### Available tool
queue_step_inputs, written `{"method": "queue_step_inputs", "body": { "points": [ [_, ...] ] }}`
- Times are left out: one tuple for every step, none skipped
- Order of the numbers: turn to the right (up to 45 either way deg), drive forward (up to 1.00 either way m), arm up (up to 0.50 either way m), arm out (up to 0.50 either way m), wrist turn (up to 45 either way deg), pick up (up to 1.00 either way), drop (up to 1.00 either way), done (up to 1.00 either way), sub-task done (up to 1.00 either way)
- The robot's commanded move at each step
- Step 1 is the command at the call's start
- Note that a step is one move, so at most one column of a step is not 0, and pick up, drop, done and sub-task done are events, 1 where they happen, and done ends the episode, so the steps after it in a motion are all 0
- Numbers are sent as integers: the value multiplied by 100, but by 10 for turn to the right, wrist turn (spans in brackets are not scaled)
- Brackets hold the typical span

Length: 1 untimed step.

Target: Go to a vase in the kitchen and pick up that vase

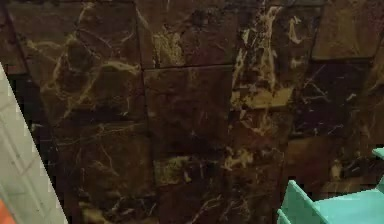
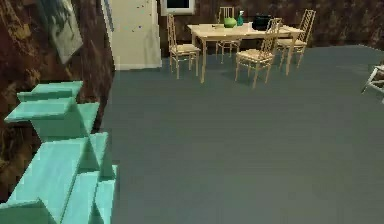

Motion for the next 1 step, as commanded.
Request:
{"method": "queue_step_inputs", "body": {
  "points": [
    [450, 0, 0, 0, 0, 0, 0, 0, 0]
  ]
}}
